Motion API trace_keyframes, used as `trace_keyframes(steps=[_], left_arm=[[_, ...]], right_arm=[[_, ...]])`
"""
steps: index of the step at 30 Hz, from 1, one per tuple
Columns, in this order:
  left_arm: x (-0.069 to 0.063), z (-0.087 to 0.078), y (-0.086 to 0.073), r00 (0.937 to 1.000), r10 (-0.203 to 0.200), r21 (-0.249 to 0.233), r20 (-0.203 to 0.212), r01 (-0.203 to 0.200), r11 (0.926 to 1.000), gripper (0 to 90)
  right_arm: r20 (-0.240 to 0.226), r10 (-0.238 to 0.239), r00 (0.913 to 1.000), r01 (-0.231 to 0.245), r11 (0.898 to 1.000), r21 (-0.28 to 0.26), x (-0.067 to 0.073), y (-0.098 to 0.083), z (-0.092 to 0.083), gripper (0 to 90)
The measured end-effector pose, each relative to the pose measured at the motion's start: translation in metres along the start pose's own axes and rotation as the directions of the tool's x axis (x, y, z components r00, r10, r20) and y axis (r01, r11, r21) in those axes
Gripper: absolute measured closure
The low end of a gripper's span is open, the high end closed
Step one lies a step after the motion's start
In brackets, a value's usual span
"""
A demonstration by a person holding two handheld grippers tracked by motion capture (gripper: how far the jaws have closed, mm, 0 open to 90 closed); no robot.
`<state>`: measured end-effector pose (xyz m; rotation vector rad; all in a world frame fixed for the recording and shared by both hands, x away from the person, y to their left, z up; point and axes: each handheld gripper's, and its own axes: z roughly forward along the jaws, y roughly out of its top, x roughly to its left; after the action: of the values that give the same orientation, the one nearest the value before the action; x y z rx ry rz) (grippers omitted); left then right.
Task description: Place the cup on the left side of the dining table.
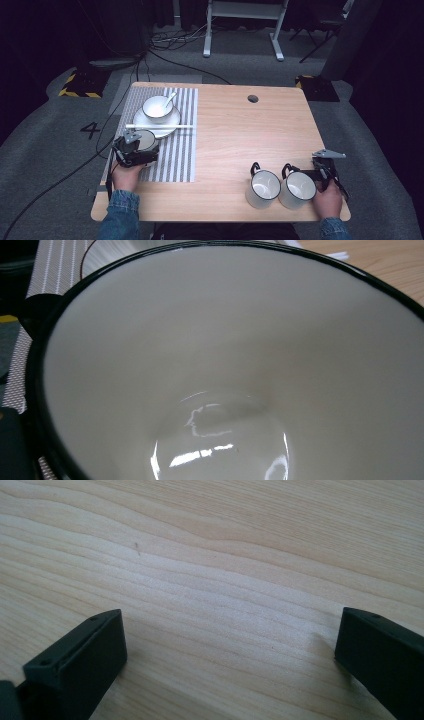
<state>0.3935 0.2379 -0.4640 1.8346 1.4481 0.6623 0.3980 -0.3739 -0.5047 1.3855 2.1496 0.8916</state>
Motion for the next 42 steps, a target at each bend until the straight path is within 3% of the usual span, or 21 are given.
trace_keyframes(steps=[3, 11, 18, 26, 29, 36, 42], left_arm=[[0.000, 0.004, -0.001, 0.9998, -0.016, 0.004, 0.008, 0.016, 0.9999, 3.3], [-0.001, 0.004, -0.004, 0.9996, 0.027, 0.002, 0.002, -0.027, 0.9996, 3.2], [0.005, -0.002, -0.013, 0.9993, 0.015, -0.010, 0.034, -0.015, 0.9998, 3.1], [0.003, -0.006, -0.014, 0.9995, 0.023, 0.014, 0.023, -0.023, 0.9996, 2.7], [0.000, -0.012, -0.014, 0.9996, 0.027, 0.007, 0.002, -0.027, 0.9996, 2.2], [-0.008, -0.037, -0.016, 0.9982, 0.040, -0.058, -0.046, -0.042, 0.9974, 0.0], [-0.011, -0.059, -0.021, 0.9993, 0.037, -0.082, 0.004, -0.036, 0.9960, 0.1]], right_arm=[[0.000, 0.000, 1.0000, 0.000, 1.000, 0.000, 0.000, 0.000, 0.000, 0.2], [0.000, -0.003, 1.0000, 0.003, 1.000, -0.001, 0.000, 0.000, 0.000, 0.2], [0.000, 0.000, 1.0000, 0.000, 1.000, 0.000, 0.000, 0.000, 0.000, 0.2], [0.000, 0.000, 1.0000, 0.000, 1.000, 0.001, 0.000, 0.000, 0.000, 0.2], [0.000, 0.002, 1.0000, -0.002, 1.000, 0.002, 0.000, 0.000, 0.000, 0.2], [-0.001, -0.009, 1.0000, 0.009, 1.000, 0.001, -0.001, 0.000, 0.000, 0.2], [-0.003, -0.012, 0.9999, 0.012, 1.000, 0.000, -0.001, 0.000, 0.001, 0.2]])
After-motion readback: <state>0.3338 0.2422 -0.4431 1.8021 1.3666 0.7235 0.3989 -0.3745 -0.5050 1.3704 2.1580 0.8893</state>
